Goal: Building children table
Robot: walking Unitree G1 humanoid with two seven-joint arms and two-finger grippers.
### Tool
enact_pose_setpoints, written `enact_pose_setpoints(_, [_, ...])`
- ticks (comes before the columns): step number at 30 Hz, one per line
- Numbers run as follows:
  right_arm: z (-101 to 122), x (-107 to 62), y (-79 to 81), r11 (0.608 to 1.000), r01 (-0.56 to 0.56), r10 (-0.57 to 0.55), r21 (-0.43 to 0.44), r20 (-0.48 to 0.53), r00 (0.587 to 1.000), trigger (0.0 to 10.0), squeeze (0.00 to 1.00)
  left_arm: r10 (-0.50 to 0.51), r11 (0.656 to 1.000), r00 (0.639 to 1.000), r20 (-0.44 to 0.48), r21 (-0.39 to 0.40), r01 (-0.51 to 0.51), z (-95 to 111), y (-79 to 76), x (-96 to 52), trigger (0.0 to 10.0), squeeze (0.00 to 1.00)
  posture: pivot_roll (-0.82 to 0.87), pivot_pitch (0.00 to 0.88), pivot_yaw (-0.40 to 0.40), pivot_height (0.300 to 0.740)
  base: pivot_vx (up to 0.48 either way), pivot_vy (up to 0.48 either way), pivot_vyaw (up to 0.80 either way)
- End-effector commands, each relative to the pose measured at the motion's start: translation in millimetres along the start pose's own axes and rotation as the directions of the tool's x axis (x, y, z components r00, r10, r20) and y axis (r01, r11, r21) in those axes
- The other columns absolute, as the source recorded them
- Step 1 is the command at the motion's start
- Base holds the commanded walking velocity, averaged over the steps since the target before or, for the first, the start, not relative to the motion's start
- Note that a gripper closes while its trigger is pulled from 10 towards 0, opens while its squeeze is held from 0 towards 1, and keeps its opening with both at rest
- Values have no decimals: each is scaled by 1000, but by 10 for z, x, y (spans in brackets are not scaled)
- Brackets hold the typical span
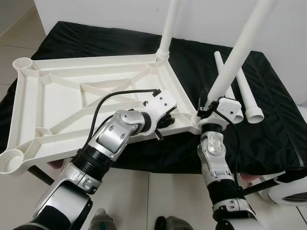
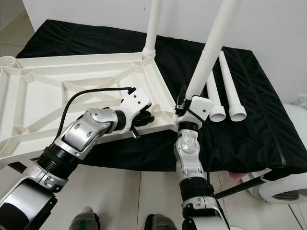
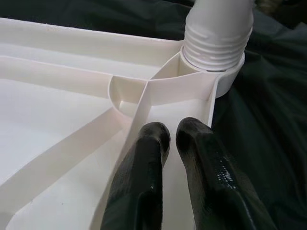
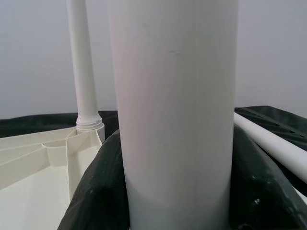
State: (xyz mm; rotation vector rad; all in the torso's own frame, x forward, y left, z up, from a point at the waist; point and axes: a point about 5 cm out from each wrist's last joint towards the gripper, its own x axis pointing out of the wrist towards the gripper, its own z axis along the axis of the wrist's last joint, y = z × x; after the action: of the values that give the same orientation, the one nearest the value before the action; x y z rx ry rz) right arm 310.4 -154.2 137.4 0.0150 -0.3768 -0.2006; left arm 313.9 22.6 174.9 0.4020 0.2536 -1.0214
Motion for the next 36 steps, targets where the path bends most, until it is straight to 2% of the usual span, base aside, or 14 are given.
enact_pose_setpoints(1, [-368, -259, -278, 996, 56, -69, -73, -186, 980, 10000, 0, -28, 999, 1000, 7, 19, 28, 19, -52, 13, 10000, 0, 66, 72, -72, 740, 0, 0, 0])
enact_pose_setpoints(12, [-396, -291, -296, 998, 54, -62, -46, -202, 977, 10000, 0, -31, 999, 999, 8, 24, 30, 29, -47, 12, 10000, 0, 66, 67, -70, 740, 0, 0, 0])
enact_pose_setpoints(22, [-375, -153, -262, 999, 37, -31, 23, -223, 974, 10000, 0, -27, 999, 1000, 12, 20, 27, 36, -39, 16, 10000, 0, 65, 67, -72, 740, 0, 0, 0])
enact_pose_setpoints(31, [-451, -178, -403, 995, 93, -78, 40, -274, 959, 10000, 0, -28, 999, 999, 16, 25, 28, 43, -42, 15, 10000, 0, 61, 69, -75, 740, 0, 0, 0])
enact_pose_setpoints(36, [-462, -192, -422, 995, 92, -79, 34, -279, 957, 10000, 0, -30, 999, 999, 18, 25, 30, 47, -44, 16, 10000, 0, 56, 70, -73, 740, 0, 0, 0])
